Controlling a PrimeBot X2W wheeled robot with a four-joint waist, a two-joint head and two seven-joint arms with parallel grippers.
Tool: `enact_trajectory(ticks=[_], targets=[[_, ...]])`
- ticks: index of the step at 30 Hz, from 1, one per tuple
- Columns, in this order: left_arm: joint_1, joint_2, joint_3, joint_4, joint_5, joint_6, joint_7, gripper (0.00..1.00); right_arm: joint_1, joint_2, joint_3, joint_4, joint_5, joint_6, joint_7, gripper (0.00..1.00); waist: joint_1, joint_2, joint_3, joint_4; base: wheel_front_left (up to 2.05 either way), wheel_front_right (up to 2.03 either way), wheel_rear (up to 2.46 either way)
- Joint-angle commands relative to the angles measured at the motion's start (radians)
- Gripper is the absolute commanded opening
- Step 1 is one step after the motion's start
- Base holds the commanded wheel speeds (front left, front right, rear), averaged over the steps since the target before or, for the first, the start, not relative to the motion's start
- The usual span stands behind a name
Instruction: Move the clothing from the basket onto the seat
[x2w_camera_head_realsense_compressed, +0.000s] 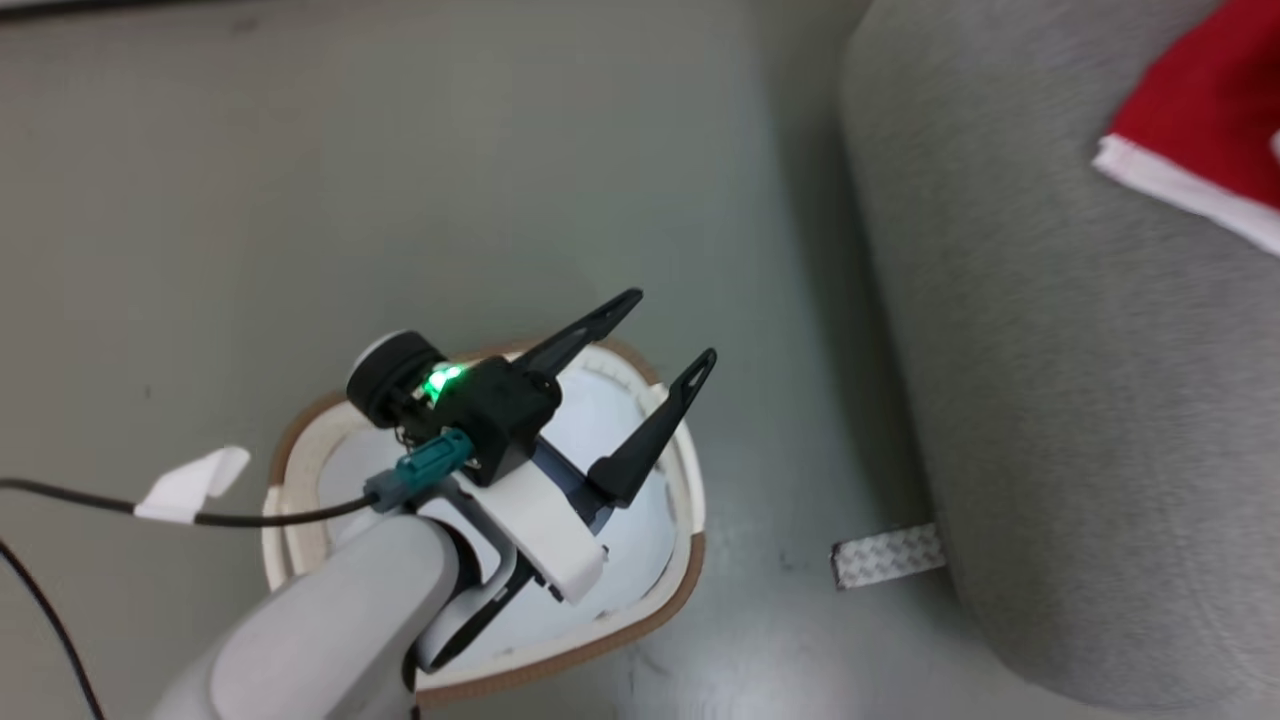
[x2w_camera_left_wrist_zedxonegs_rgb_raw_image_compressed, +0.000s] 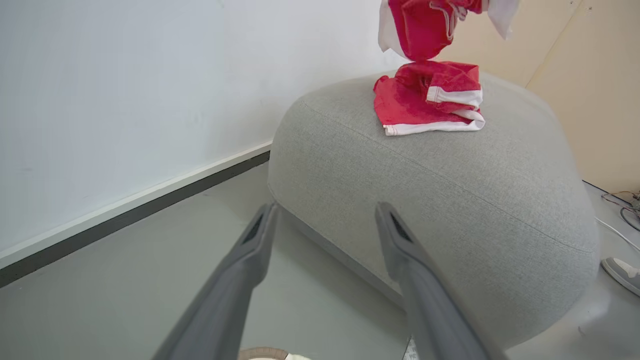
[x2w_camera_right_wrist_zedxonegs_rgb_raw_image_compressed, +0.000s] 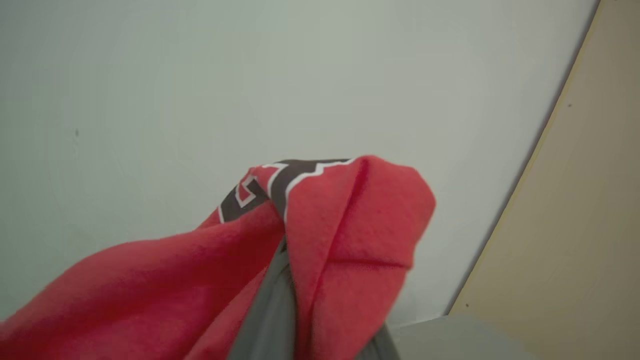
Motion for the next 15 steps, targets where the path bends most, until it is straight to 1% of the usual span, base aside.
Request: enact_trajectory(ticks=[1, 3, 6, 7, 9, 10, 13, 15], targets=[[-0.011, 0.007, 0.005, -0.004, 0.005, -0.003, -0.007, 1.0, 0.016, -0.007, -0.022, 0.012, -0.011, -0.003, 0.002, 0.0, -0.0003, -0.0001, 0.065, 0.047, 0.0, 0.0, 0.0], [-0.021, 0.01, 0.007, -0.007, 0.006, -0.005, -0.012, 1.0, 0.056, 0.007, -0.101, 0.056, -0.06, -0.002, -0.004, 0.0, -0.0003, -0.0001, 0.083, 0.052, 0.0, 0.0, 0.0], [-0.02, 0.02, 0.01, -0.003, 0.01, -0.004, -0.024, 1.0, 0.123, 0.057, -0.214, 0.116, -0.122, -0.002, -0.027, 0.0, -0.0003, -0.0001, 0.093, 0.052, 0.0, 0.0, 0.0], [-0.017, 0.021, 0.008, 0.0, 0.011, -0.004, -0.029, 1.0, 0.142, 0.072, -0.252, 0.135, -0.14, -0.003, -0.035, 0.04, -0.0003, -0.0001, 0.092, 0.051, 0.0, 0.0, 0.0], [-0.006, 0.021, 0.006, 0.005, 0.009, -0.003, -0.036, 1.0, 0.183, 0.112, -0.302, 0.172, -0.17, -0.002, -0.051, 0.35, -0.0003, -0.0001, 0.084, 0.047, 0.0, 0.0, 0.0], [0.001, 0.023, 0.006, 0.009, 0.009, 0.0, -0.04, 1.0, 0.2, 0.131, -0.325, 0.185, -0.178, -0.003, -0.059, 1.0, -0.0003, -0.0001, 0.077, 0.043, 0.0, 0.0, 0.0], [0.018, 0.029, 0.009, 0.022, 0.008, 0.009, -0.057, 1.0, 0.247, 0.18, -0.362, 0.201, -0.212, -0.003, -0.079, 1.0, -0.0003, -0.0001, 0.05, 0.034, 0.0, 0.0, 0.0], [0.033, 0.032, 0.013, 0.036, -0.001, 0.016, -0.072, 1.0, 0.279, 0.212, -0.367, 0.193, -0.221, -0.002, -0.084, 1.0, -0.0003, -0.0001, 0.025, 0.027, 0.0, 0.0, 0.0]])
